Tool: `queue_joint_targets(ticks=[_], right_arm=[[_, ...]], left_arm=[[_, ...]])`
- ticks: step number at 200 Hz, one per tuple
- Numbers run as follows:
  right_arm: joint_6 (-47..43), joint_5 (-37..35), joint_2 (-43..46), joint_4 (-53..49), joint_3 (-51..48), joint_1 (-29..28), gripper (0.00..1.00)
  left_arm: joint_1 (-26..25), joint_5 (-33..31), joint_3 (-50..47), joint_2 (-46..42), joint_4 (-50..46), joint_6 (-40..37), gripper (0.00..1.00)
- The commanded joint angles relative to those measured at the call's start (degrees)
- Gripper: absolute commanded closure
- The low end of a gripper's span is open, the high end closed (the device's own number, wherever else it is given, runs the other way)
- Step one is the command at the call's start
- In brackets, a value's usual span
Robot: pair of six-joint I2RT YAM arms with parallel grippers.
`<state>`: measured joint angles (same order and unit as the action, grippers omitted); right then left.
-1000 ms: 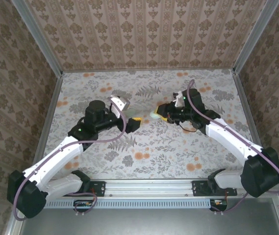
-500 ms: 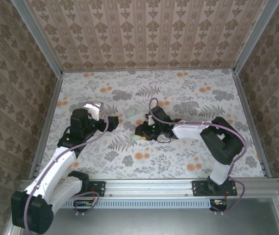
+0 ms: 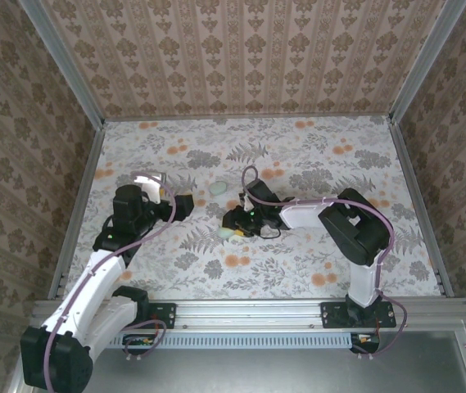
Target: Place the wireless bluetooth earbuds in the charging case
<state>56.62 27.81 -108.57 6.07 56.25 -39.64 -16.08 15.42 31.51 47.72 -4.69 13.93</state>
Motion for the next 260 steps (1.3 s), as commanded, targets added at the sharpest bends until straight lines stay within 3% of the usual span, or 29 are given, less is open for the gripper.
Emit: queue_joint_targets(ticks=[1, 68, 122, 156, 214, 260], right_arm=[[-4.21, -4.39, 3.94, -8.65, 1.27, 0.26, 0.53], [-17.21, -18.51, 21.11, -30.57, 4.92, 3.79, 0.39], [-25.66, -27.13, 39.05, -36.4, 2.71, 14.65, 0.24], [-31.72, -39.09, 50.08, -32.96, -4.05, 17.95, 0.0], [-39.51, -51.46, 56.7, -24.57, -14.59, 21.24, 0.0], [-51.7, -55.46, 55.89, -0.63, -27.23, 21.75, 0.0]], left_arm=[[0.8, 0.75, 0.4, -0.98, -0.49, 0.13, 0.0], [3.55, -2.97, 4.26, 2.7, -4.47, -2.6, 0.0], [6.14, -7.85, 6.62, 2.58, -4.12, -10.33, 0.0], [6.45, -13.63, 4.88, 2.3, -2.26, -14.38, 0.0], [7.83, -21.69, -5.19, -3.08, 7.78, -14.25, 0.0], [10.6, -21.8, -10.23, 1.7, 15.53, -13.9, 0.0]])
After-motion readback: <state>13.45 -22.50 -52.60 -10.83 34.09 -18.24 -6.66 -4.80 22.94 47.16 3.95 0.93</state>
